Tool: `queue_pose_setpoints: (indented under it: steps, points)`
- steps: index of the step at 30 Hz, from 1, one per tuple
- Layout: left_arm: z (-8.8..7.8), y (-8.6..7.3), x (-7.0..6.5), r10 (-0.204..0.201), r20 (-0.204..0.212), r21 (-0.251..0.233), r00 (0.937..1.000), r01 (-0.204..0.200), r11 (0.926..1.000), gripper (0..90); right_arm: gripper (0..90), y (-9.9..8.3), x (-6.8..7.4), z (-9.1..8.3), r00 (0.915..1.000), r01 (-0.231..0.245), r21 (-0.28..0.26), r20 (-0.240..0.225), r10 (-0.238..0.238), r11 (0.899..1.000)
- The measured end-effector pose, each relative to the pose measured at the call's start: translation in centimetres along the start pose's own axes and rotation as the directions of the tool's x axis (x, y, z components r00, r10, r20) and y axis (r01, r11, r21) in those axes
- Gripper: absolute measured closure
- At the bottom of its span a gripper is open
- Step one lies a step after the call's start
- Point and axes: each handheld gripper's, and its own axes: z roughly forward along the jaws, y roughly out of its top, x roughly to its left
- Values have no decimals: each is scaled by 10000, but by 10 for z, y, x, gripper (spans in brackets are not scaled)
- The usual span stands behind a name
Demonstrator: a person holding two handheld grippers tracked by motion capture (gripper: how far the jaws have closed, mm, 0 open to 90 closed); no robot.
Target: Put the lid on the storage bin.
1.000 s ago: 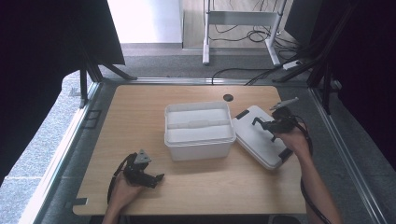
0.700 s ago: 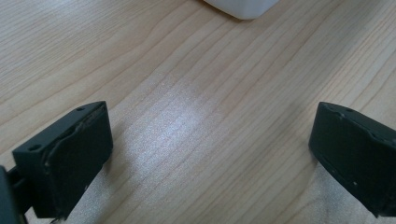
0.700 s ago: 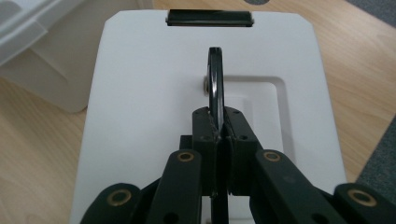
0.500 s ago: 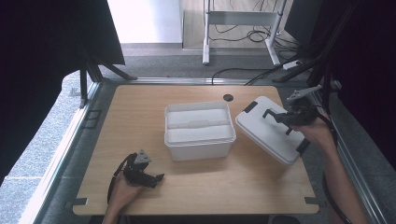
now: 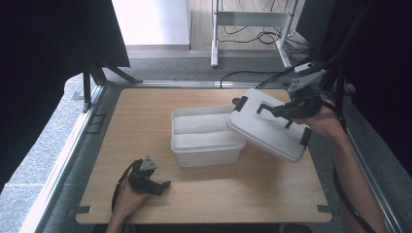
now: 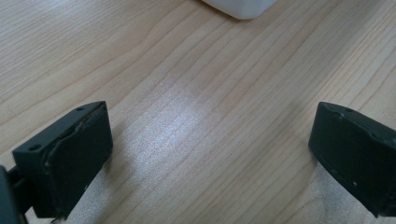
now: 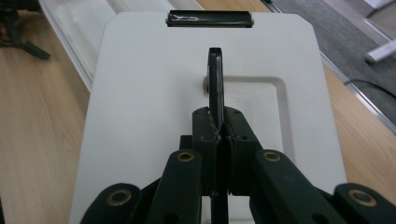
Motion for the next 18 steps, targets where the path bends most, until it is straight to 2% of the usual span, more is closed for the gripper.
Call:
queue_pose_setpoints:
  steps: [4,7,10,11,14,18]
  points:
    - [0,0,0,12,25,14,10000,-12,10000,0,849,23,8,16,9963,714,14,-471,-712,9974]
    - [0,0,0,14,27,14,10000,-14,10000,0,848,42,15,33,9894,1212,93,-823,-1200,9926]
    - [0,0,0,25,36,18,10000,-25,10000,0,848,60,23,52,9785,1692,135,-1216,-1664,9855]
    - [0,0,0,31,42,18,10000,-31,10000,0,848,69,27,62,9724,1894,143,-1415,-1855,9818]
    - [0,0,0,47,67,18,10000,-48,10000,0,848,82,33,77,9627,2143,102,-1713,-2094,9767]
    - [0,0,0,59,79,21,10000,-59,10000,0,848,100,40,99,9438,2598,68,-2131,-2525,9656]
